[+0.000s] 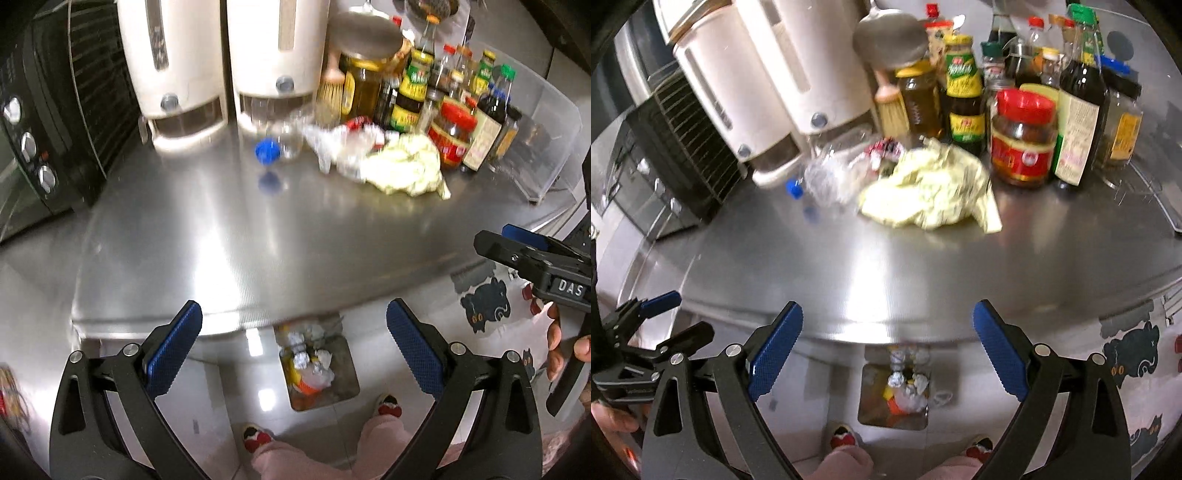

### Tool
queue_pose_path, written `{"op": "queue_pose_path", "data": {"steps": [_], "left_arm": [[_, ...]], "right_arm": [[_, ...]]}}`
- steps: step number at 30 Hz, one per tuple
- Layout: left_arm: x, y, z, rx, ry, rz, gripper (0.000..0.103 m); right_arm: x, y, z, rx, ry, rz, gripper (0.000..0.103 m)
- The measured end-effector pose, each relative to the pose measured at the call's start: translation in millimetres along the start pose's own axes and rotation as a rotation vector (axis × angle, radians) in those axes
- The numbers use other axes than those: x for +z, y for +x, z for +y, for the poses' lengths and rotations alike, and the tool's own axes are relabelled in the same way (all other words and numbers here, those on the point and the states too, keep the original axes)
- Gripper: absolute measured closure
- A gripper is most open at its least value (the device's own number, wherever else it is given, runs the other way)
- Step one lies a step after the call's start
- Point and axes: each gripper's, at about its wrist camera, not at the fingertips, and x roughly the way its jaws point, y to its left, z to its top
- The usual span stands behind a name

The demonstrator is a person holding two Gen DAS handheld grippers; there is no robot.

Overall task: Collect trash
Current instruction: 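Move both open tools back up toward the remaining trash on the counter, then grasp the clear plastic bag with the left tool while the right tool grasps the yellow crumpled paper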

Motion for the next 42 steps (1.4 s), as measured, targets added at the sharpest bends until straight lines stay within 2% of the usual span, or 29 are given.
{"op": "queue_pose_path", "data": {"steps": [5, 13, 23, 25, 29, 32, 42], "left_arm": [[22, -1, -1, 0.005, 0.001, -0.031, 0.008], [50, 18, -6, -0.003, 0.017, -0.034, 0.008], [95, 52, -11, -0.065, -0.022, -0.029, 0.009], [106, 65, -11, -0.078, -0.035, -0.013, 0.011], [121, 88, -11, -0.092, -0.04, 0.016, 0.022], [130, 105, -16, -0.088, -0.028, 0.035, 0.028], [146, 142, -19, -0.085, -0.043, 0.085, 0.031]], "right_arm": [[25, -2, -8, -0.016, 0.009, -0.034, 0.009], [47, 11, -21, -0.025, 0.021, -0.032, 0.009], [70, 47, -37, -0.038, 0.016, -0.009, 0.009], [74, 55, -40, -0.04, 0.01, -0.004, 0.011], [84, 73, -48, -0.045, 0.007, 0.011, 0.016], [91, 82, -51, -0.055, -0.006, 0.008, 0.016], [97, 110, -41, -0.091, -0.1, 0.033, 0.016]]}}
